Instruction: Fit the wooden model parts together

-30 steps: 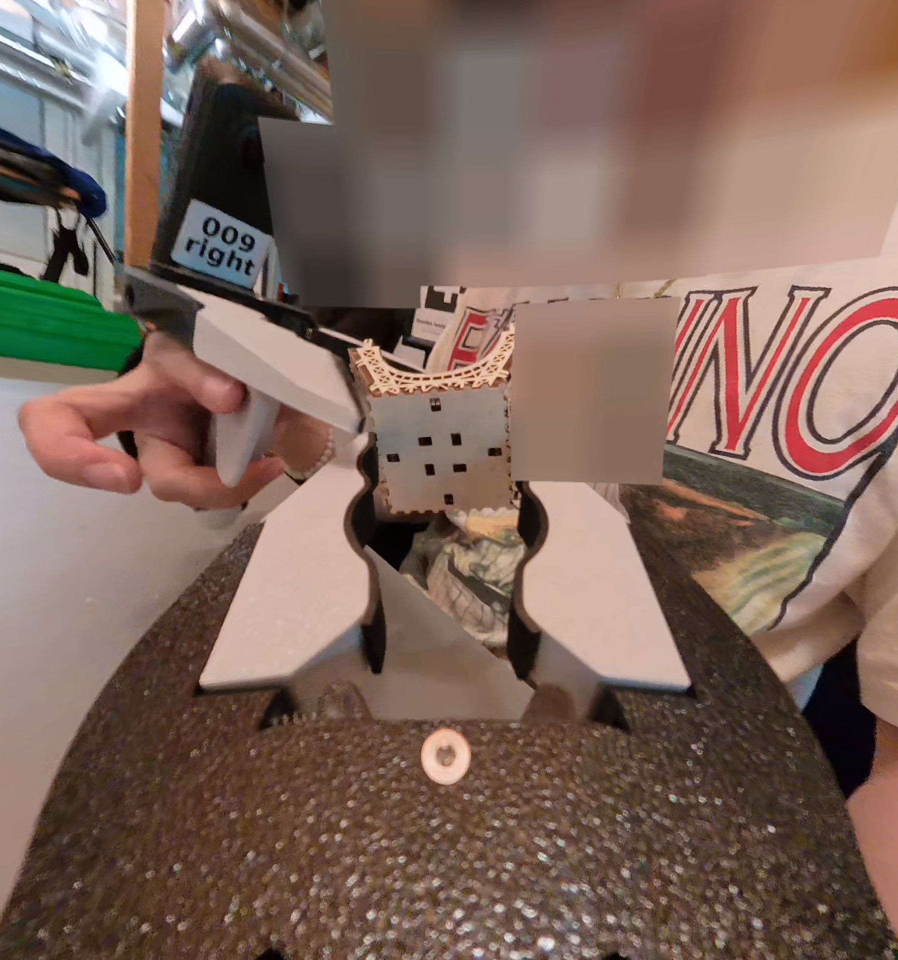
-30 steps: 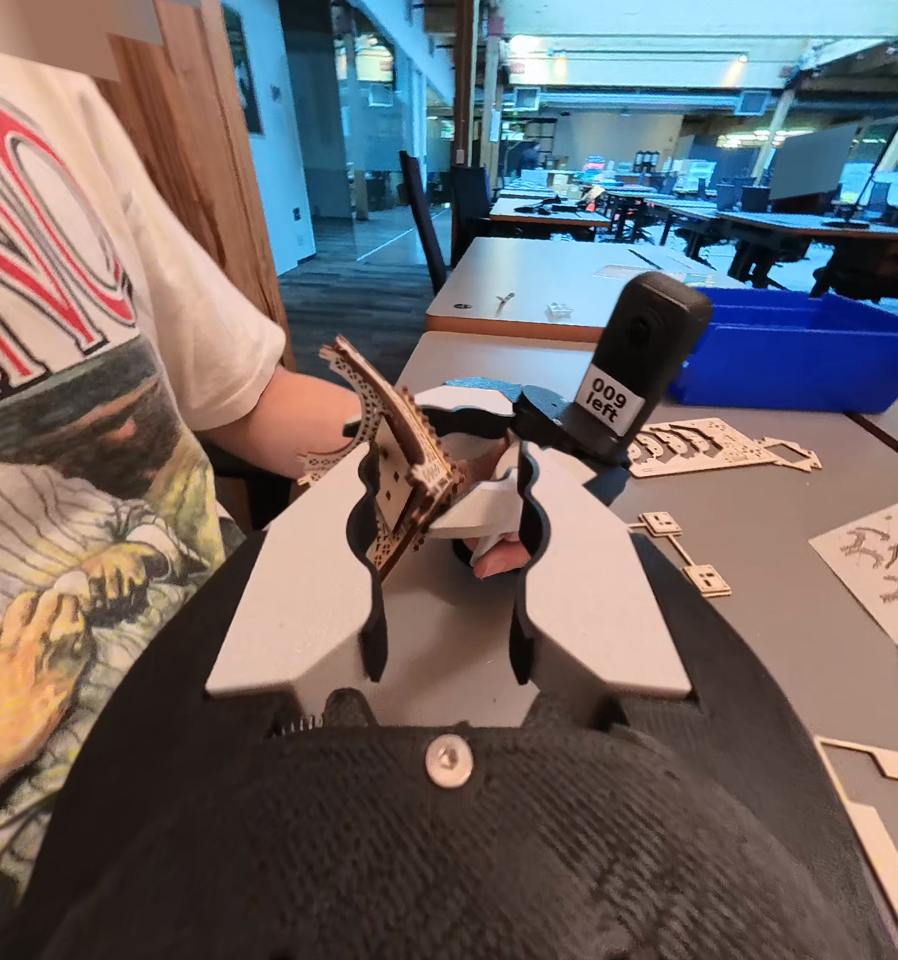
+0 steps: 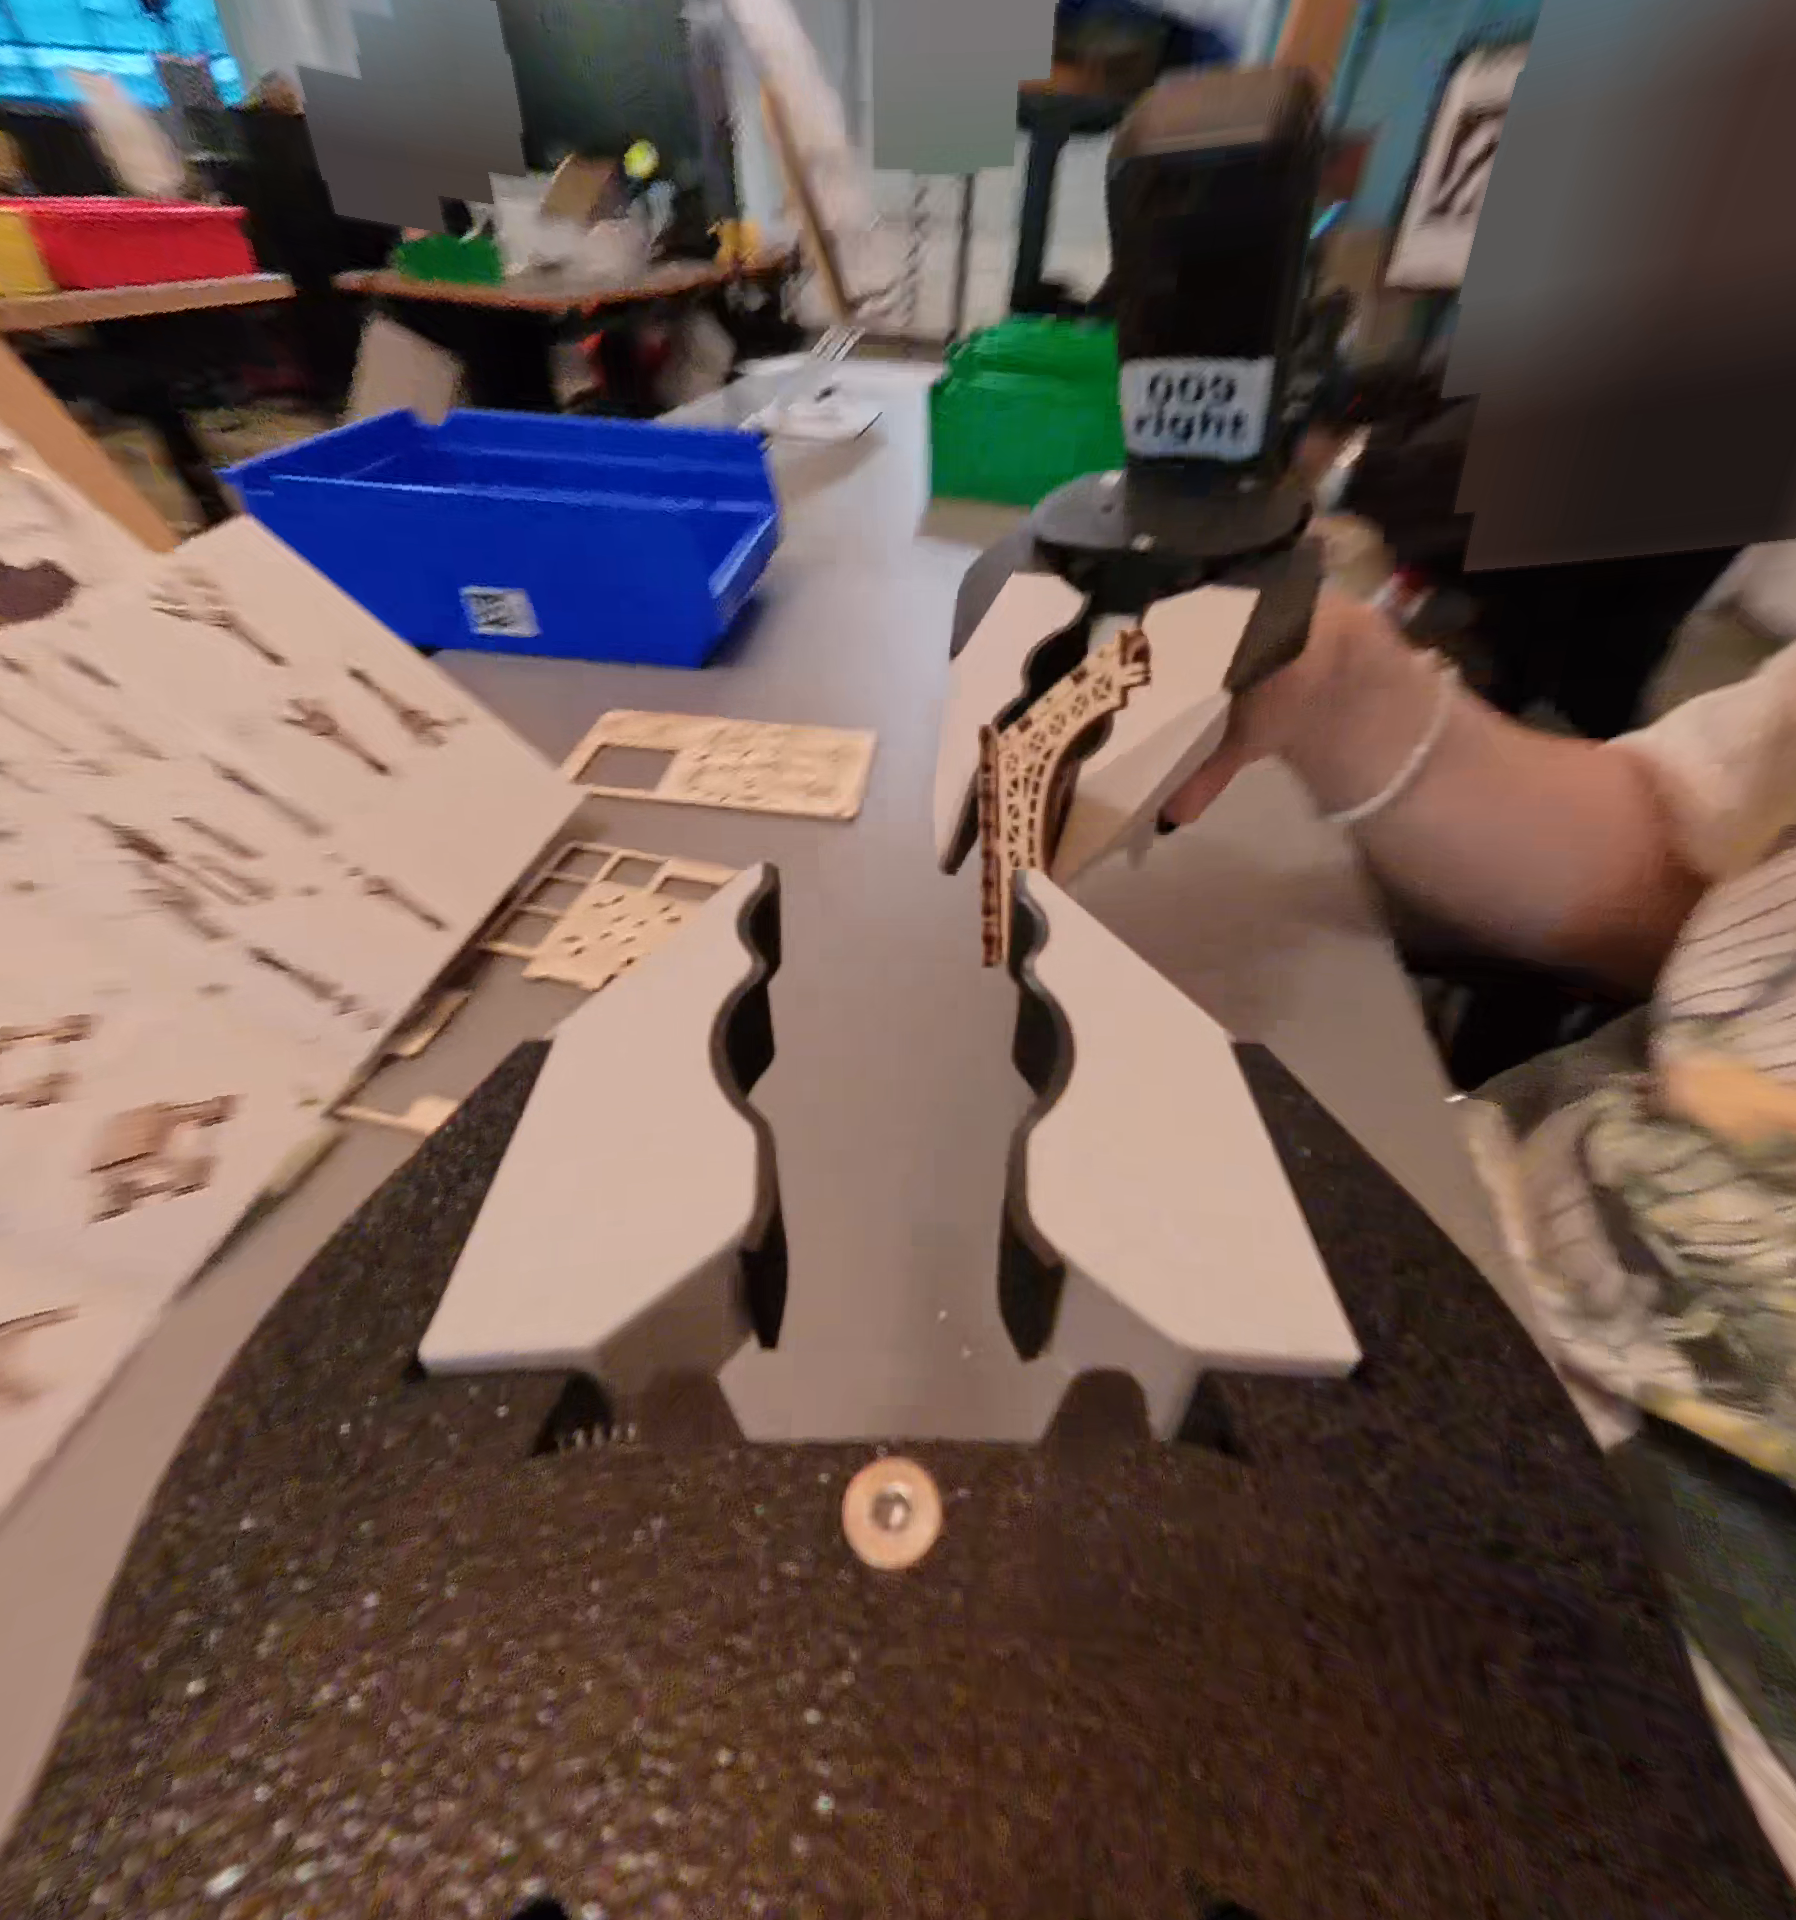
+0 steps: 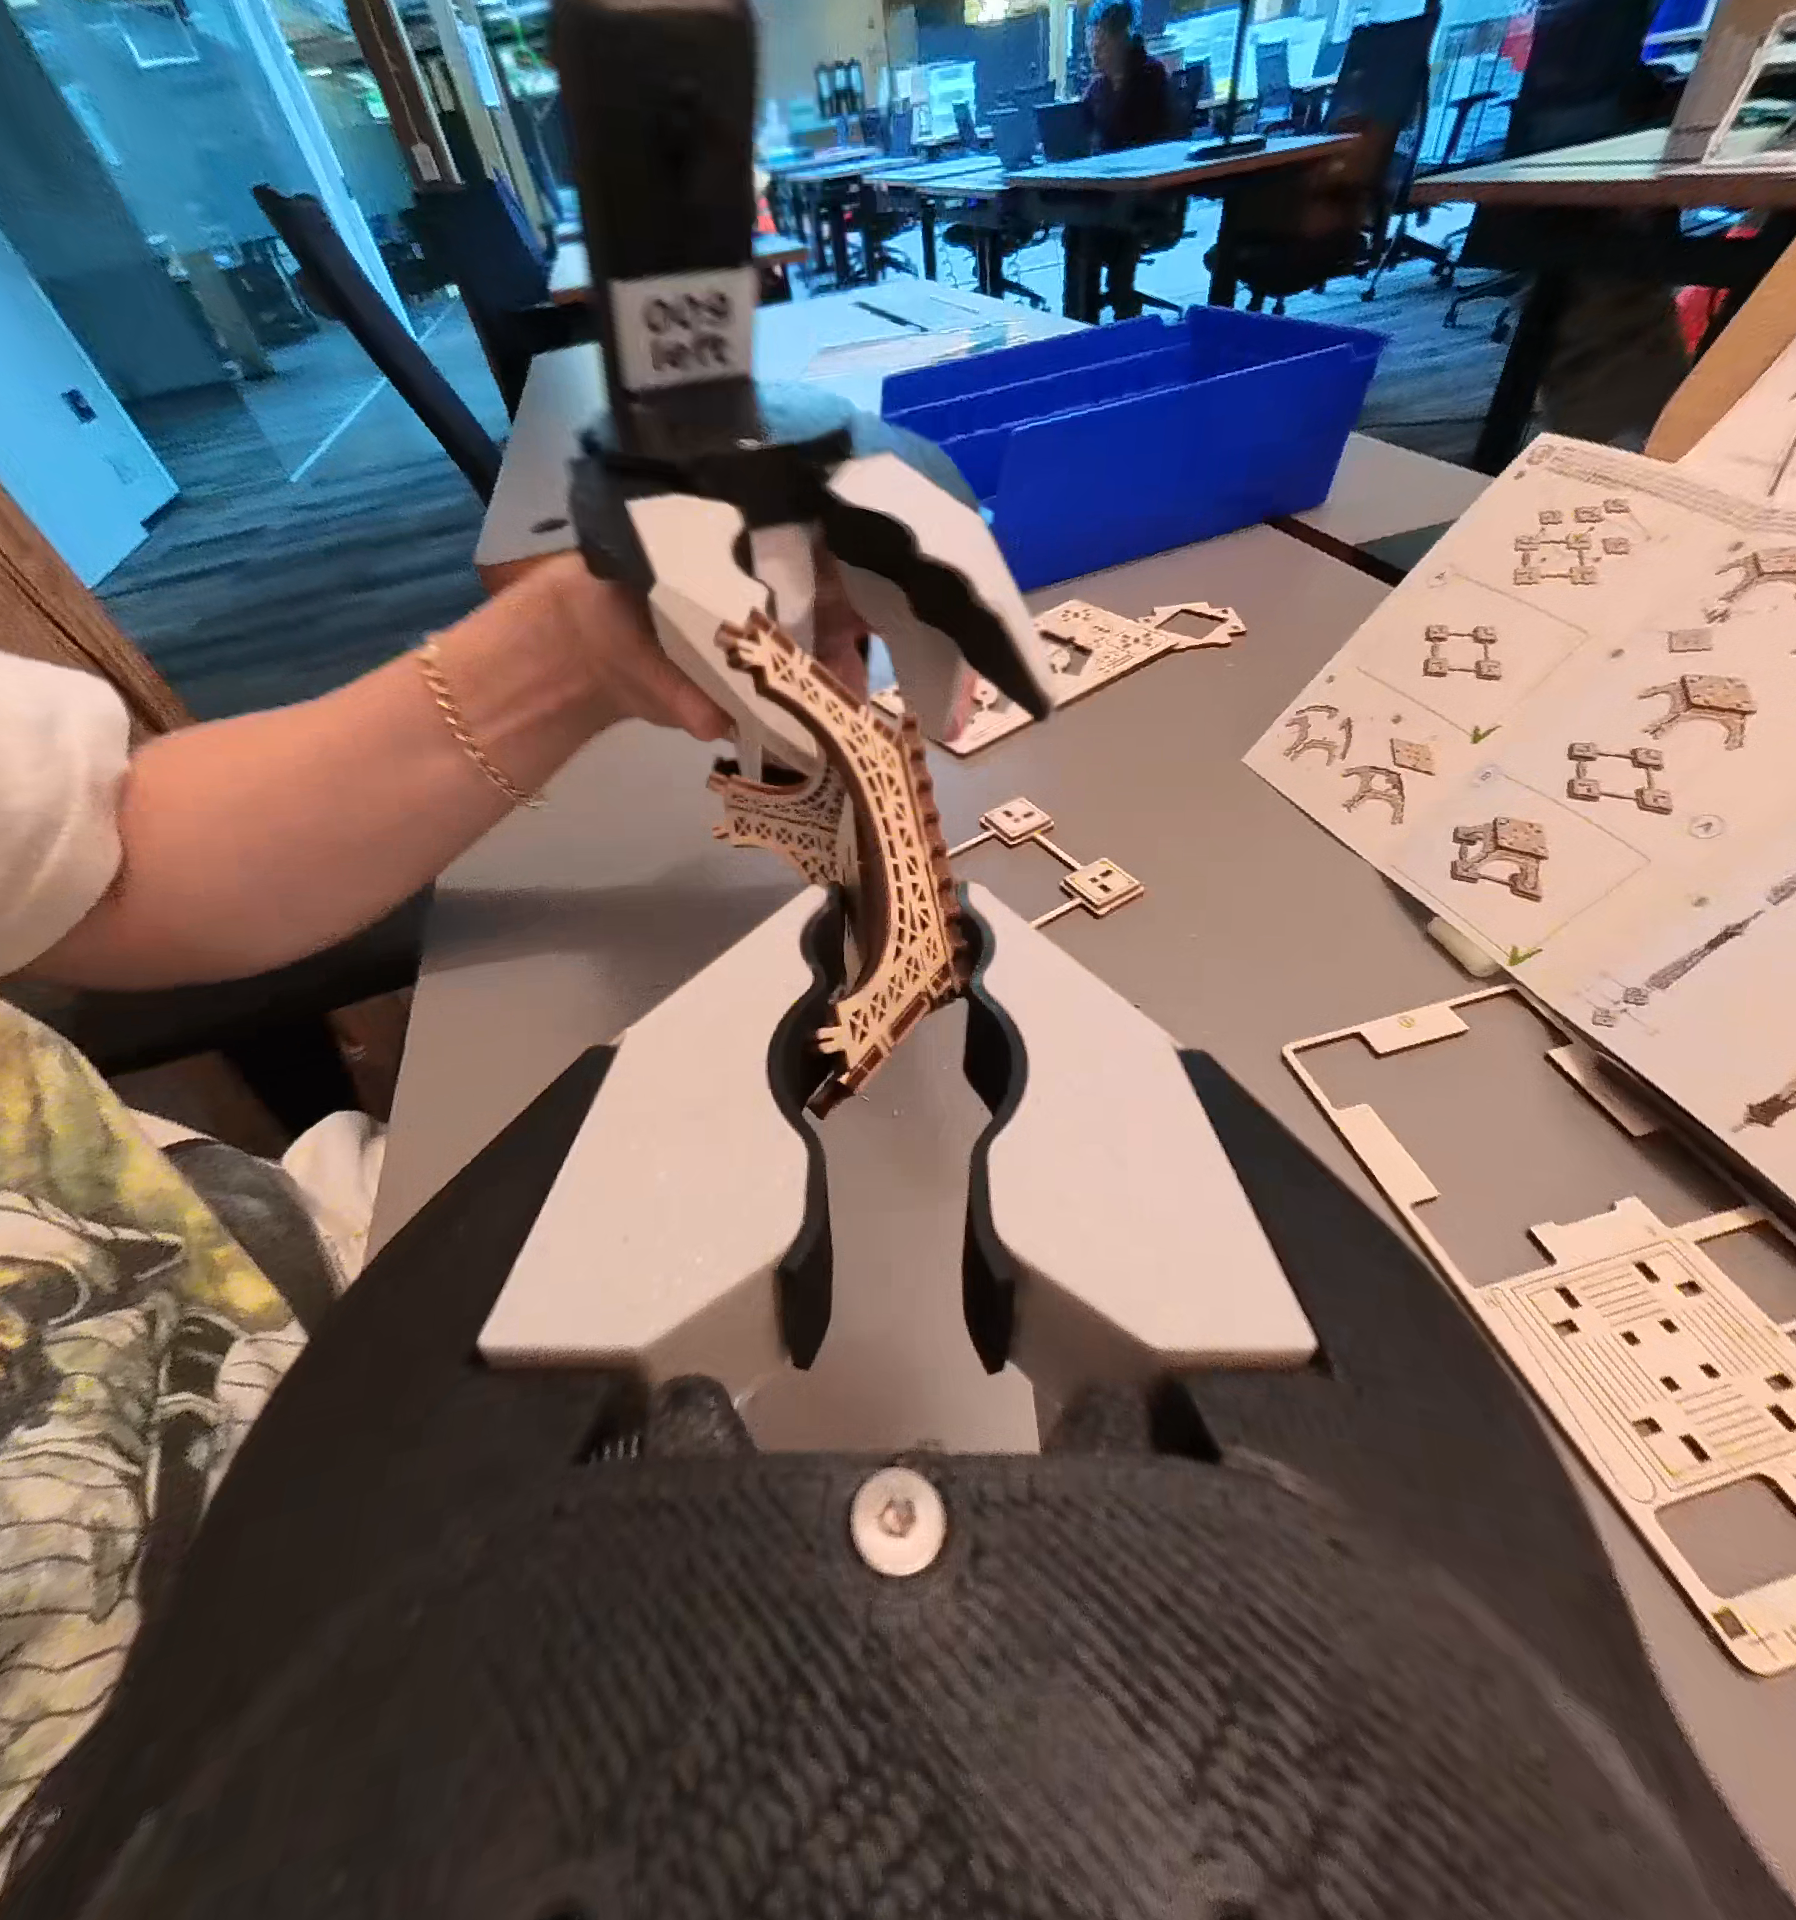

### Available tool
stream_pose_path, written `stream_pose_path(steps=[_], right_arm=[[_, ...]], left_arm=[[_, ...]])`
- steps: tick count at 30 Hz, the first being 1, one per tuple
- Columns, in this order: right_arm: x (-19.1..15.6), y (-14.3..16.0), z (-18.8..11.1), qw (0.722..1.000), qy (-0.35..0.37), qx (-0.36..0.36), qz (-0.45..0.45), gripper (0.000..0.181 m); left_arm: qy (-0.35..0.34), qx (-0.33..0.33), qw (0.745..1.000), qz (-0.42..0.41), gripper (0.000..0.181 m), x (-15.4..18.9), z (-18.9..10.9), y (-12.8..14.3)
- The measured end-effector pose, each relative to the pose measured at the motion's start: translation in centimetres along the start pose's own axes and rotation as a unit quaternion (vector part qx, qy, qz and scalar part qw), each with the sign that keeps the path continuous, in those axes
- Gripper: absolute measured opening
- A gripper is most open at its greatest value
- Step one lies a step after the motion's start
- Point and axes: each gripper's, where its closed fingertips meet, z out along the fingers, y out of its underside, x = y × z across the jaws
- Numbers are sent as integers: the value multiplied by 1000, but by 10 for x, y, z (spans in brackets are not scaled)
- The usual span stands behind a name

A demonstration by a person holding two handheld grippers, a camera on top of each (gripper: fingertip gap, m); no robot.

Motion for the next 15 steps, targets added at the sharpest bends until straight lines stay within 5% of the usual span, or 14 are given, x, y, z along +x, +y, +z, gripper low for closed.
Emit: stream_pose_path(steps=[5, 8, 15], right_arm=[[1, -1, -1, 1000, 11, -2, -18, 17], [10, 3, -2, 998, 45, -18, -35, 17], [0, 0, 5, 995, 53, -32, -75, 17]], left_arm=[[-70, -51, 995, 40, 38, 3, -5, -5], [-93, -28, 995, 35, 38, 5, -14, -19], [-105, -109, 985, 80, 37, 19, 8, -4]])
